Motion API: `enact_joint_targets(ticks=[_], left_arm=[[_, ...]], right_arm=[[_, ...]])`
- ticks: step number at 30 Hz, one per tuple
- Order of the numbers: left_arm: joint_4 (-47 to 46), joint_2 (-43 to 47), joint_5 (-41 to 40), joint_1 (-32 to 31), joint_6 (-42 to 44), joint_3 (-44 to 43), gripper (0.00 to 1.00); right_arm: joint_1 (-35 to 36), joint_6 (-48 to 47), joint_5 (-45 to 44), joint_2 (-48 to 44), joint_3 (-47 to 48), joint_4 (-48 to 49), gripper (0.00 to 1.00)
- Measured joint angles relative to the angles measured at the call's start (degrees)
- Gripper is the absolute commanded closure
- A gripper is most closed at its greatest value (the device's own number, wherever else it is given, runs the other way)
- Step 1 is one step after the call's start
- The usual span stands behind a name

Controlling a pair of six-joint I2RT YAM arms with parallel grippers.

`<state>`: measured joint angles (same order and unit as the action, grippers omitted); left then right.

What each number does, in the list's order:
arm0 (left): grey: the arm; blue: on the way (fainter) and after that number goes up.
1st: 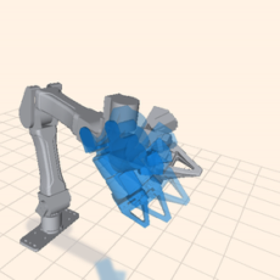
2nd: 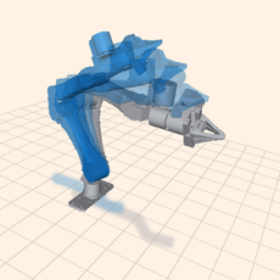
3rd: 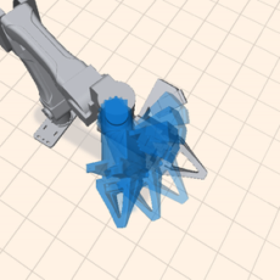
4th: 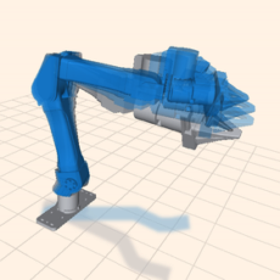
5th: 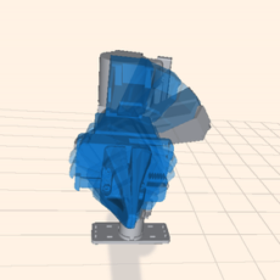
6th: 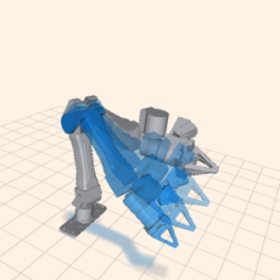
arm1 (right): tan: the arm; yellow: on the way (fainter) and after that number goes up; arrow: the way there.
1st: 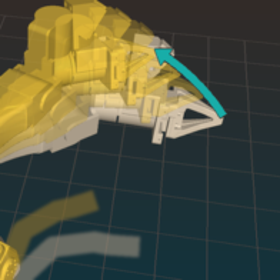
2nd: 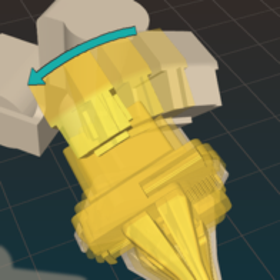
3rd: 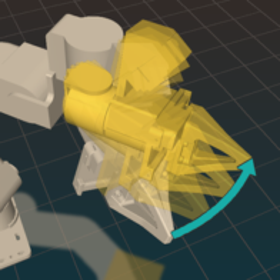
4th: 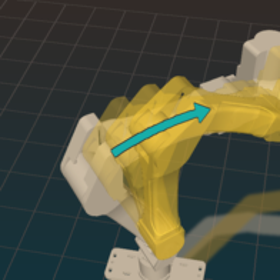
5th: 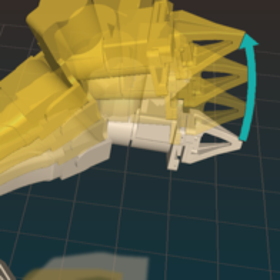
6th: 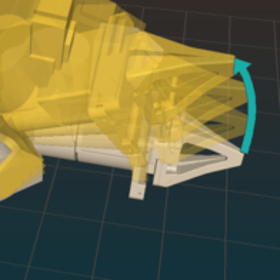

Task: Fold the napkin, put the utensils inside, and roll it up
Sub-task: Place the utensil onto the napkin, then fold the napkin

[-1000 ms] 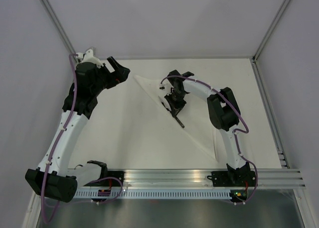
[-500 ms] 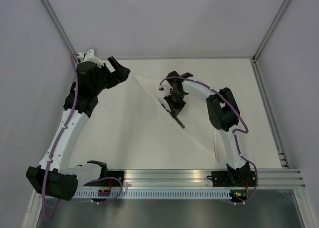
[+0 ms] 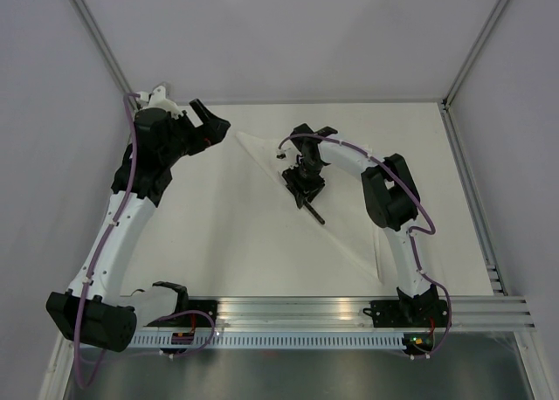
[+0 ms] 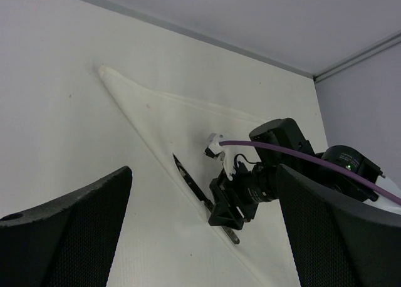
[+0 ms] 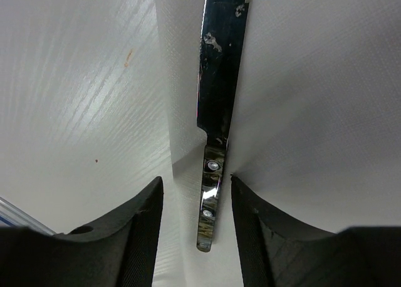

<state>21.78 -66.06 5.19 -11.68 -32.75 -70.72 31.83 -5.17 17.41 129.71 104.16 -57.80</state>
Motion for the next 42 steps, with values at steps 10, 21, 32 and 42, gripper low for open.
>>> enact_joint_targets(ticks=[10, 21, 32, 42], left_arm=[[-6.6, -0.6, 3.4, -8.7, 4.0, 2.8, 0.0], [-21.9, -4.9, -7.1, -38.3, 17.9, 17.4, 0.04], [-32.2, -18.6, -15.2, -58.7, 30.1, 21.6, 0.19], [-33.1, -35.0, -17.3, -67.8, 37.2, 15.2, 0.23]], right_arm=[[-6.2, 1.2, 4.1, -5.4, 3.6, 0.0, 0.45], [-33.4, 5.4, 9.7, -22.2, -1.0, 6.6, 0.46], [-36.9, 6.9, 11.3, -23.9, -7.5, 9.4, 0.46], [-37.0, 7.0, 11.5, -23.9, -7.6, 10.7, 0.46]])
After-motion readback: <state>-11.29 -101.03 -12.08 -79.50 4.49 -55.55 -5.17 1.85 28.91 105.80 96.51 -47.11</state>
